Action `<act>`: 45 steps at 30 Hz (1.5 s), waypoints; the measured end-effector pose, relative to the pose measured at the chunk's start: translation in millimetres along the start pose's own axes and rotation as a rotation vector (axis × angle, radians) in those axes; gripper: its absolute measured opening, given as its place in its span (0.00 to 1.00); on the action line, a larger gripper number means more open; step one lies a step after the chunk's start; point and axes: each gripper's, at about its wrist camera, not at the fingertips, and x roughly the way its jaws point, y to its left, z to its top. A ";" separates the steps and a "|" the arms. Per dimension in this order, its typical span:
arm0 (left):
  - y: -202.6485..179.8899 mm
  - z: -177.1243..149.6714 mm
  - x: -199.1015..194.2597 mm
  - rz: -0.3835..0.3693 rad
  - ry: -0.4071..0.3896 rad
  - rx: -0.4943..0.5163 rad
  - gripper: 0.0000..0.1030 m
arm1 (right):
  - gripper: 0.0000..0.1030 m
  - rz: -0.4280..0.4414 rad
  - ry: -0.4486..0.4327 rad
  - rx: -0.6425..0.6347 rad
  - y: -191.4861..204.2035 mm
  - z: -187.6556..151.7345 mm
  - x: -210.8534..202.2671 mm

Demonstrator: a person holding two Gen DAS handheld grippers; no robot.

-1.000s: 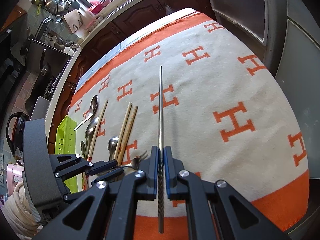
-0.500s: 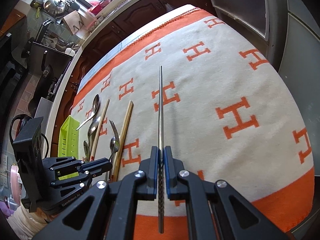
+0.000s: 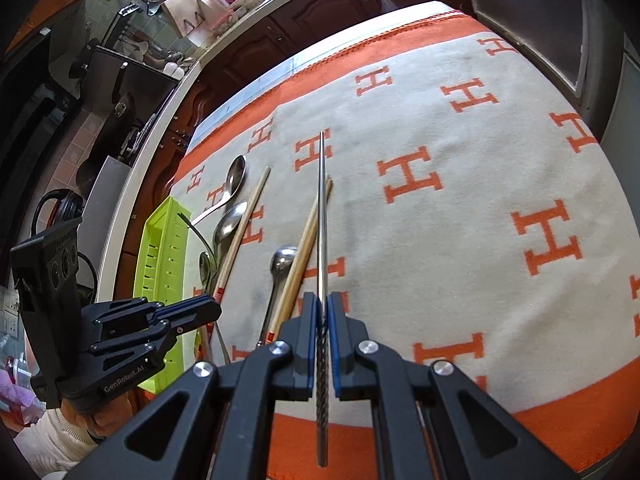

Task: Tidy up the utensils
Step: 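Carry the fork with the left gripper into the tray while the right gripper drops the steel chopstick in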

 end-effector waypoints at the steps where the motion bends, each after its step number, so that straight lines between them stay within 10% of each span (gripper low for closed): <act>1: 2.9 -1.2 0.0 0.005 -0.003 -0.012 0.02 | 0.05 0.006 0.006 -0.011 5.0 -0.7 2.4; 29: 31.1 0.9 38.4 0.063 0.013 -0.161 0.05 | 0.05 0.034 0.063 -0.082 31.2 -10.9 14.8; 35: 19.8 1.7 40.4 0.089 -0.006 -0.094 0.37 | 0.05 0.027 0.063 -0.069 27.3 -10.7 13.6; 38: 8.2 -2.2 42.1 0.144 -0.035 -0.025 0.34 | 0.05 0.028 0.064 -0.063 26.1 -11.1 14.4; 40: 5.6 -4.4 41.1 0.168 -0.059 -0.001 0.08 | 0.05 0.028 0.064 -0.061 25.7 -11.7 14.9; 45: 14.8 -6.2 37.8 0.129 -0.079 -0.050 0.02 | 0.05 0.020 0.065 -0.052 23.4 -11.4 16.7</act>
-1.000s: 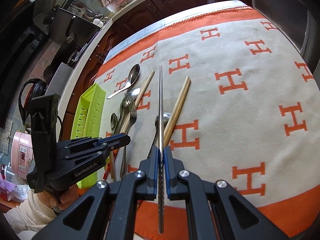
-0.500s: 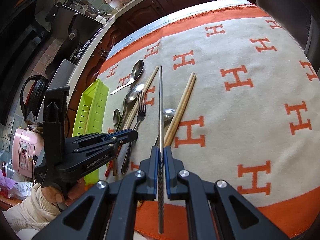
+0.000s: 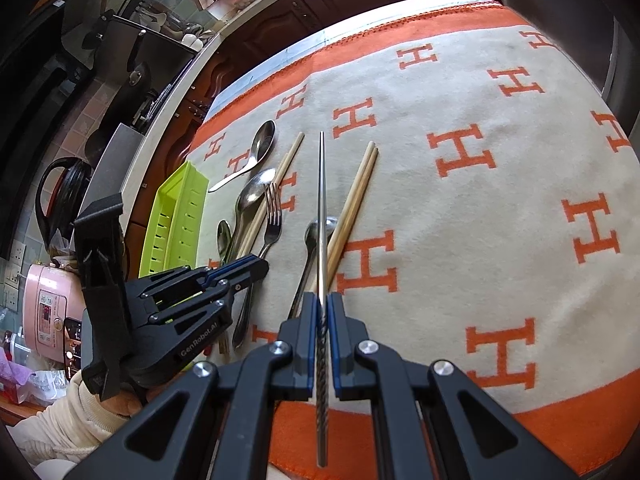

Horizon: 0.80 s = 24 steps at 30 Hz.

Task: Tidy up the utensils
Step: 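Carry the fork with the left gripper into the tray while the right gripper drops the steel chopstick in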

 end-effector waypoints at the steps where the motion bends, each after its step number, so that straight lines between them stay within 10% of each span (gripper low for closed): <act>1: 1.1 -1.5 -1.3 -0.001 0.000 -0.006 0.02 | 0.05 0.000 0.001 0.001 0.2 0.2 0.4; 13: 41.8 -8.3 -74.3 -0.099 -0.053 -0.186 0.02 | 0.05 0.016 0.006 -0.108 36.4 12.6 -0.2; 24: 141.8 -48.5 -146.0 0.139 -0.152 -0.394 0.02 | 0.05 0.111 0.087 -0.355 153.2 30.6 39.4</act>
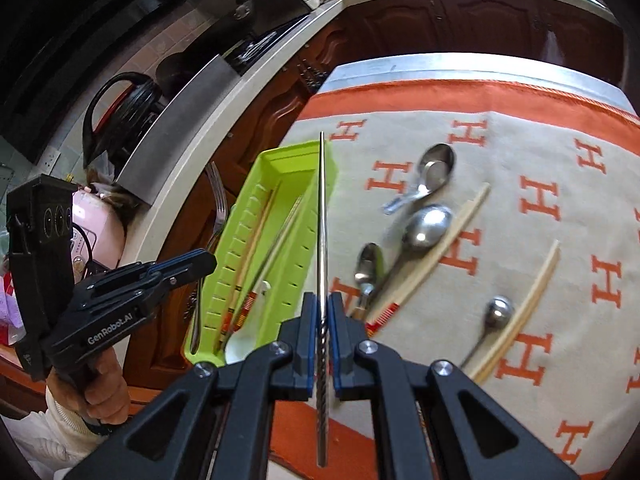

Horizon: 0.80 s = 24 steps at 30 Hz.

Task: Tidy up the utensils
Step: 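Carry the fork with the left gripper into the tray while the right gripper drops the steel chopstick in, then move both grippers back over the remaining utensils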

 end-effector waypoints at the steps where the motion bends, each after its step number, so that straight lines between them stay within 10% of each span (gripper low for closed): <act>1: 9.3 -0.8 0.9 0.020 0.002 -0.017 0.02 | 0.05 0.014 0.011 -0.010 9.9 4.6 7.5; 14: 27.0 -19.5 44.5 0.048 0.078 -0.033 0.02 | 0.06 -0.014 0.141 0.083 54.3 16.8 85.9; 24: 24.1 -19.6 36.0 0.056 0.057 -0.018 0.28 | 0.08 -0.044 0.126 0.060 49.8 11.2 75.0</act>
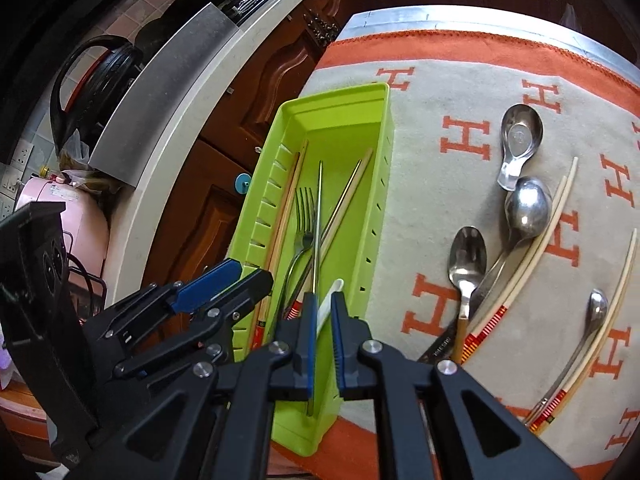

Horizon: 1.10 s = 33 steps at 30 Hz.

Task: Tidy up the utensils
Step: 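Move both grippers back over the remaining utensils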

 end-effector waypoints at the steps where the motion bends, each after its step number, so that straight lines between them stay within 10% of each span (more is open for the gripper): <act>1: -0.5 -0.4 -1.1 0.002 0.000 0.001 0.31 | 0.08 -0.008 -0.006 -0.007 -1.6 -1.0 -2.8; 19: -23.5 -6.1 -23.9 0.040 -0.034 0.012 0.69 | 0.08 -0.103 -0.061 0.006 -61.5 -30.2 -44.0; 33: -96.9 5.7 -31.5 -0.101 -0.089 0.108 0.75 | 0.08 -0.122 -0.155 0.218 -139.2 -62.3 -82.2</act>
